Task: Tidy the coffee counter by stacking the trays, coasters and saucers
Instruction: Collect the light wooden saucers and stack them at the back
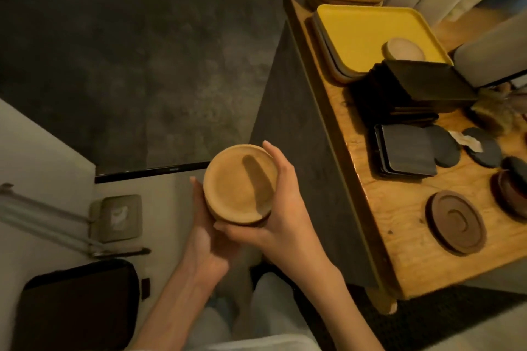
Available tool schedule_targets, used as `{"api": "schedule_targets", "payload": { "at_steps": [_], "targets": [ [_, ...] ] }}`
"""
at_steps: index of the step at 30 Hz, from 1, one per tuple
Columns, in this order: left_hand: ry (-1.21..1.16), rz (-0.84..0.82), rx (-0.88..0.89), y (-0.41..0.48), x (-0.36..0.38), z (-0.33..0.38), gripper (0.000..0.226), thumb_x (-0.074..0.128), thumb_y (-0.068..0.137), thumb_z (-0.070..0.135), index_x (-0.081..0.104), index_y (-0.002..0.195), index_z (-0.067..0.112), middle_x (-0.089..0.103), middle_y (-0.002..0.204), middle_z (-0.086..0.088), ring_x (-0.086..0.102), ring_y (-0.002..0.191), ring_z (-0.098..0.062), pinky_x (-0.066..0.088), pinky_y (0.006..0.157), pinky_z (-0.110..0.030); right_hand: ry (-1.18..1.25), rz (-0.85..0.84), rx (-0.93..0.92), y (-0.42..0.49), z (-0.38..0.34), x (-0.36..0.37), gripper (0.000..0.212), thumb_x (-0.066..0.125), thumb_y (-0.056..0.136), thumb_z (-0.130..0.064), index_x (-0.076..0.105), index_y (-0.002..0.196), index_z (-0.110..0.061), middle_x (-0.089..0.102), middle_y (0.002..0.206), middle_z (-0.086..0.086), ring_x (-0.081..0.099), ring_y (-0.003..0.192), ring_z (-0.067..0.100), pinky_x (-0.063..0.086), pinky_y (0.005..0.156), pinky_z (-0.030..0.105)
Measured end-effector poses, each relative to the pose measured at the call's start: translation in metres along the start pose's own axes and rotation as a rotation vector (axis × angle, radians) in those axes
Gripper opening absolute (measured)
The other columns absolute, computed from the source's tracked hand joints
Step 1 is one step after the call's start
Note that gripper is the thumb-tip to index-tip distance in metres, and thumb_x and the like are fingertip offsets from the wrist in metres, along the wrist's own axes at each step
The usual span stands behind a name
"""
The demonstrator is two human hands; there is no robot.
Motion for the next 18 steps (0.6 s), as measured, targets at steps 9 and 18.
{"api": "schedule_targets", "payload": {
  "at_steps": [9,18],
  "targets": [
    [0.089,-0.014,0.011,0.038,0.021,0.021,0.061,0.046,0.081,0.061,0.080,0.089,0.012,0.074,0.103,-0.015,0.072,0.092,-0.024,0.059,0.064,-0.034,0.003,0.022,0.038,0.037,0.018,-0.009,0.119,0.089,0.061,-0.051,0.013,0.151,-0.031,0.032,0.146,-0.013,0.033,0.137,0.002,0.031,0.110,0.014],
    [0.159,-0.015,-0.101,0.135,0.083,0.054,0.068,0.066,0.070,0.063,0.073,0.111,0.009,0.069,0.118,-0.019,0.068,0.104,-0.033,0.058,0.075,-0.043,0.123,0.126,0.037,0.135,0.048,-0.063,0.109,0.082,0.065,-0.063,0.015,0.148,-0.043,0.036,0.143,-0.024,0.036,0.135,-0.003,0.037,0.107,0.016]
  ]
}}
Point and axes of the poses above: each hand's wrist, its own y-axis towards the middle knuckle, its own x-axis out of the palm, z = x × y, the point moved 8 cm from there along y, towards the middle knuckle
